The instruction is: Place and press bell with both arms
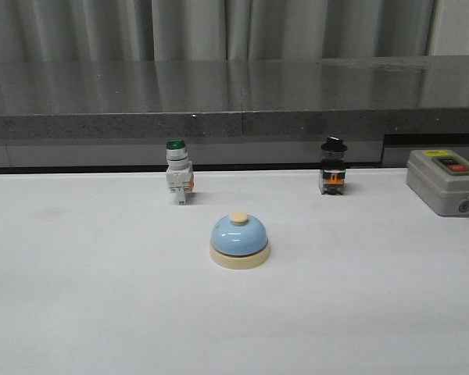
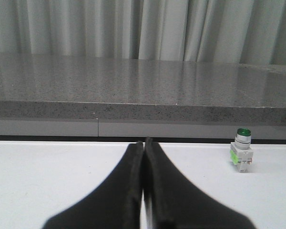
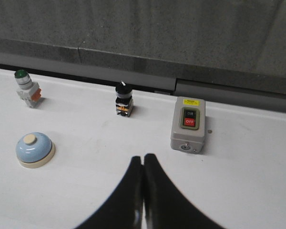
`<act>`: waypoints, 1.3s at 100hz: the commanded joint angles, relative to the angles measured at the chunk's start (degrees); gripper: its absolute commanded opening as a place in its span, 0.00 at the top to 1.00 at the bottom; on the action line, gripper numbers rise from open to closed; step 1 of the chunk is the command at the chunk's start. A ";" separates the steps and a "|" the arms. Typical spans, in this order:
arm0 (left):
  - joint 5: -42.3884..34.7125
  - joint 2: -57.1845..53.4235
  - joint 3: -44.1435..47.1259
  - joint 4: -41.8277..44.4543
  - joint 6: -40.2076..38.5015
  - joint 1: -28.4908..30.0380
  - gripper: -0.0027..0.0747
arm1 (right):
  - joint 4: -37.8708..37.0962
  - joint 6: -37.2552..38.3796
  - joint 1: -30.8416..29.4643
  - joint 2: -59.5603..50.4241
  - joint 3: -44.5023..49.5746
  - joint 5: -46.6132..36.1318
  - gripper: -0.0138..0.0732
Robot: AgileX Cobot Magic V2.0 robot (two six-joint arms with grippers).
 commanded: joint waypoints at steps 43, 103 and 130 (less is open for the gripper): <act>-4.17 -1.76 2.37 0.01 -0.72 0.12 0.99 | -0.39 -0.28 -0.52 -6.00 -0.26 -2.58 0.91; -4.17 -1.76 2.37 0.01 -0.72 0.12 0.99 | -0.74 -0.28 -2.71 -10.78 5.39 -7.33 0.91; -4.17 -1.76 2.37 0.01 -0.72 0.12 0.99 | -0.74 0.13 -6.47 -21.44 18.31 -16.38 0.91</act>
